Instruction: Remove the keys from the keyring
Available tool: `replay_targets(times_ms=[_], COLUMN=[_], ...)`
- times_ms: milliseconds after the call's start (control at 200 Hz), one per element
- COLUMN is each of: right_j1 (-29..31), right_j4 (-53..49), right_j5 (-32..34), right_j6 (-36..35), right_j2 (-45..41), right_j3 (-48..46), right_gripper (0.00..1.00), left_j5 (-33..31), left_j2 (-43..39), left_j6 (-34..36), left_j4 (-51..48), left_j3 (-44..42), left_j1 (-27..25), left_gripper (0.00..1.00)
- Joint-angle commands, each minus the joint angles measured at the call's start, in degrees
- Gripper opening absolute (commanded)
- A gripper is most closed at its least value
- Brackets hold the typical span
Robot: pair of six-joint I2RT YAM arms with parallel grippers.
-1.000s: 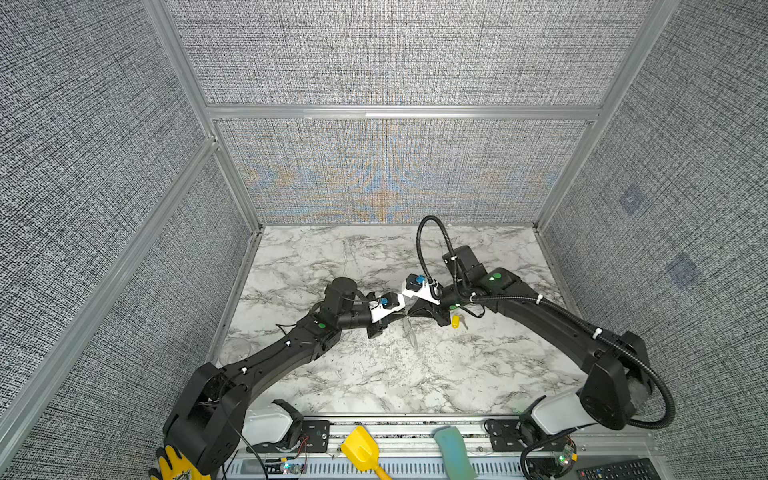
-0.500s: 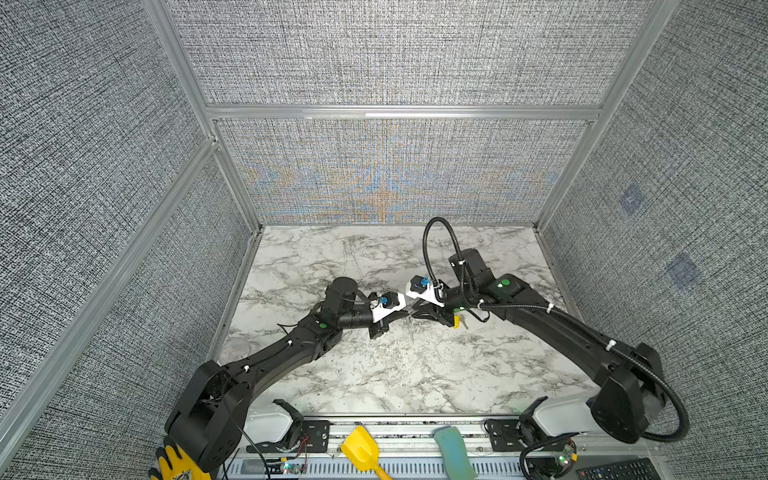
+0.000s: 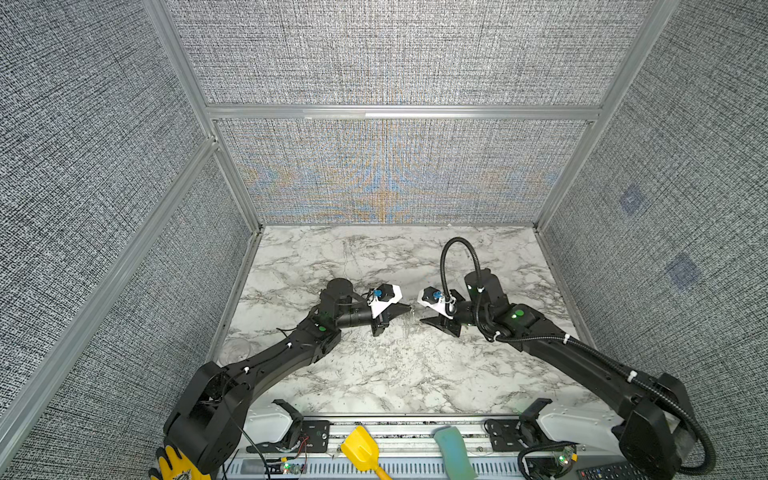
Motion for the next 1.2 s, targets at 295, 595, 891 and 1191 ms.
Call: replay_targets(times_ms=[295, 595, 891, 1191], right_j1=[2.69, 3.82, 3.94, 3.96], right_j4=[9.61, 14.84, 12.16, 7.26], right_j5=[-0.93, 2.94, 7.78, 10.91], right_j6=[6.43, 7.01, 4.34, 0.71], right_j2=[0.09, -0.61, -3.45, -5.70], right_j3=[-2.43, -3.62, -4.62, -4.44], right_gripper=[0.48, 0.33, 0.12, 0.00], left_j5=[1.98, 2.33, 1.72, -1.18], left_j2=[-0.43, -0.45, -1.35, -2.85], left_j6=[-5.29, -6.32, -2.67, 0.16], left_j4=[7.48, 8.95, 4.97, 4.64], left_j3=[-0.39, -0.78, -0.06, -0.34], left_j1=[0.09, 0.12, 0.16, 0.04], left_gripper=[0.00, 0.00, 0.00, 0.00])
